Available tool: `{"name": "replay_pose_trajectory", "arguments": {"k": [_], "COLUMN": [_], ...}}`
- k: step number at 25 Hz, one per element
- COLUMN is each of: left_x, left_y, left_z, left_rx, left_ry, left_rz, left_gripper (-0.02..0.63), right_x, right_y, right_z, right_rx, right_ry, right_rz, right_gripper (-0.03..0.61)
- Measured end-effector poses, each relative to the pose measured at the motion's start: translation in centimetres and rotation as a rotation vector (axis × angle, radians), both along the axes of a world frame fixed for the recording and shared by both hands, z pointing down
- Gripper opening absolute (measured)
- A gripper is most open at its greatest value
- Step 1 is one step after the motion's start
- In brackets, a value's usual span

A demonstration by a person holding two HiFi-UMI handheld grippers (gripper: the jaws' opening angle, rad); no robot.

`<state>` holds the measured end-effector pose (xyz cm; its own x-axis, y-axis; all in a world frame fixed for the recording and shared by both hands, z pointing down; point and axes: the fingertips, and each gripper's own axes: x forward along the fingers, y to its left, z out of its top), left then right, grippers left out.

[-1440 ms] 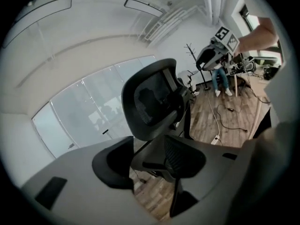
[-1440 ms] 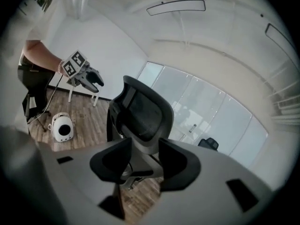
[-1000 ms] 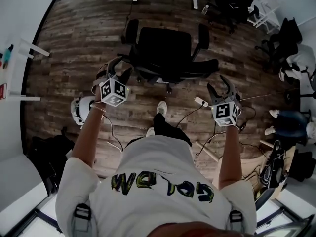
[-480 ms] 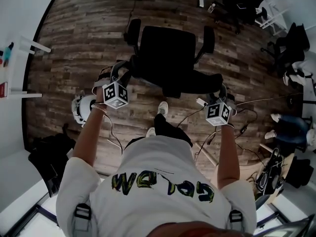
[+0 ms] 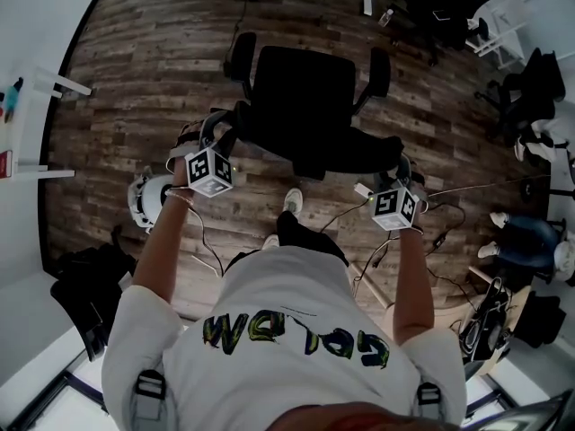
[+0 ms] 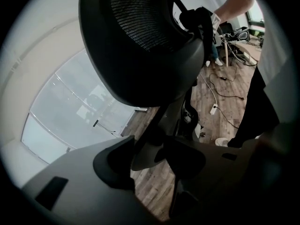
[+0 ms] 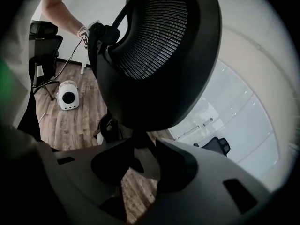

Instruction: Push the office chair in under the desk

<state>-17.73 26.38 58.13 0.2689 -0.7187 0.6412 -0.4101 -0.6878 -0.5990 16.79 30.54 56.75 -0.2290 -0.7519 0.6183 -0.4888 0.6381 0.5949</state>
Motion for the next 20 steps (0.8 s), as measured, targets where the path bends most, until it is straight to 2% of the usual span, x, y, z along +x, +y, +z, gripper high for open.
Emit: {"name": "replay_pose_trajectory", "arguments": {"k": [12, 20], "left_x": [0.7, 0.7], "left_y": [-6.4, -11.1], "left_z": [0.2, 0.1], "left_rx": [-0.021, -0.024], "left_ry": [-0.040, -0.025], "left_rz": [-0.062, -0.075], "left_gripper": [0.204, 0.205], "right_x": [0.9, 0.9], "right_y": [-6.5, -11.3], "right_z": [0.2, 0.2], "right_rx": [0.005, -0.002], "right_ry": [-0.007, 0.004], "right_rz": [-0.011, -0.009], "right_gripper": [0.149, 0.147]}}
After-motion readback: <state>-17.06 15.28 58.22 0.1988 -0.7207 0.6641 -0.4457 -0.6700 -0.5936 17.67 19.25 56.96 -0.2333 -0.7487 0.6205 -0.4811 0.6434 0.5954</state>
